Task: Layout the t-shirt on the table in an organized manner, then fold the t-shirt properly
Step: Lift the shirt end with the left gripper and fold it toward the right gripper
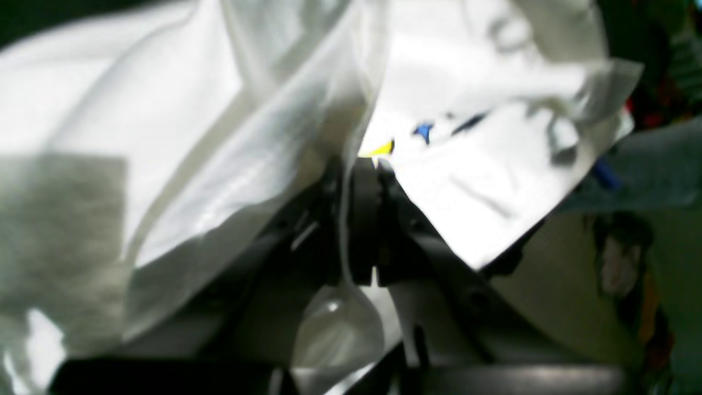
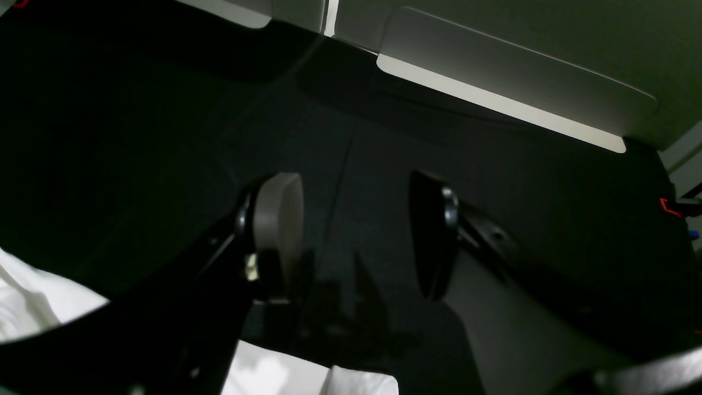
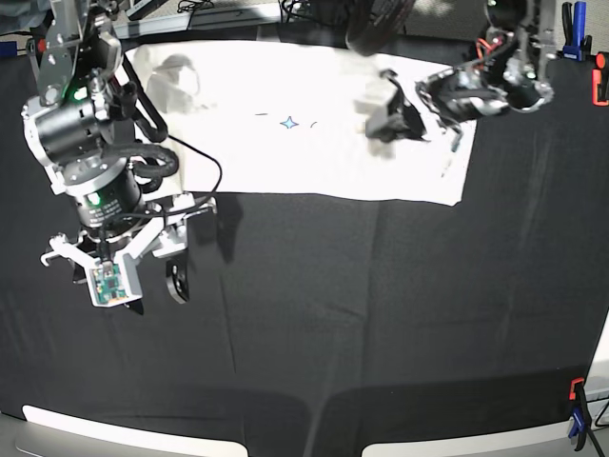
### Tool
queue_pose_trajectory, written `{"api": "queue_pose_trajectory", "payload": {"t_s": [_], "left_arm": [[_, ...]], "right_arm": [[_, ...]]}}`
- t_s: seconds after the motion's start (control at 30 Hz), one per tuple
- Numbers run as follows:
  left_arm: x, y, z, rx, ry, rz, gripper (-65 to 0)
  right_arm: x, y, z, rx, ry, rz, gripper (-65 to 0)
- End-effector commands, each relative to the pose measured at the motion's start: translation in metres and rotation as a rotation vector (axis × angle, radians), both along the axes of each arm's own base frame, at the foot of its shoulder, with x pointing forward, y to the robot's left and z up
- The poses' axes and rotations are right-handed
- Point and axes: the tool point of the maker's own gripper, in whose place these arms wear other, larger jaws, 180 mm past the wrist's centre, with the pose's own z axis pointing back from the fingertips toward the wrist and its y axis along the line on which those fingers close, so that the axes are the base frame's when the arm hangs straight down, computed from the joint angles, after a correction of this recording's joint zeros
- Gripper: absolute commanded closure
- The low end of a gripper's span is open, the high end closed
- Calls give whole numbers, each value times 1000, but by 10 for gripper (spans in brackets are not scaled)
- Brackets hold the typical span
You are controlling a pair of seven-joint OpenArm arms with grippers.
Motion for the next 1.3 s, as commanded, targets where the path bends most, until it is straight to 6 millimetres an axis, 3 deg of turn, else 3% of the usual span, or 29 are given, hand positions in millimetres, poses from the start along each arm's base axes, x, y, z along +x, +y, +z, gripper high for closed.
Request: {"api": "queue_pose_trajectory", "payload": {"t_s": [0.0, 0.37, 0.47, 0.57, 0.6, 0.73, 0.87, 0.97, 1.07, 1.17, 1.27], "left_arm": [[7, -3, 12, -34, -43, 4, 0], [7, -4, 14, -42, -44, 5, 0], [10, -4, 17, -58, -62, 17, 0], [12, -7, 20, -74, -75, 21, -184], [12, -7, 20, -75, -75, 21, -218], [10, -12, 23, -99, -71, 16, -233], [11, -22, 48, -250, -66, 24, -233], [1, -37, 93, -466, -44, -30, -233], [-19, -48, 126, -479, -164, -190, -233], [-18, -48, 130, -354, -254, -221, -233], [-9, -40, 121, -189, -326, -215, -233]], "right_arm": [[2, 1, 15, 1, -55, 8, -303], [4, -27, 15, -145, -69, -112, -304], [3, -26, 13, -138, -57, -109, -304], [3, -22, 11, -115, -47, -91, -304], [2, -20, 11, -103, -44, -81, -304], [2, -18, 10, -93, -42, -73, -304], [2, -17, 10, -92, -42, -71, -304], [2, -17, 10, -92, -43, -69, -304], [2, -17, 11, -91, -46, -68, -304], [2, -17, 11, -91, -46, -68, -304], [2, -17, 11, -92, -46, -68, -304]]}}
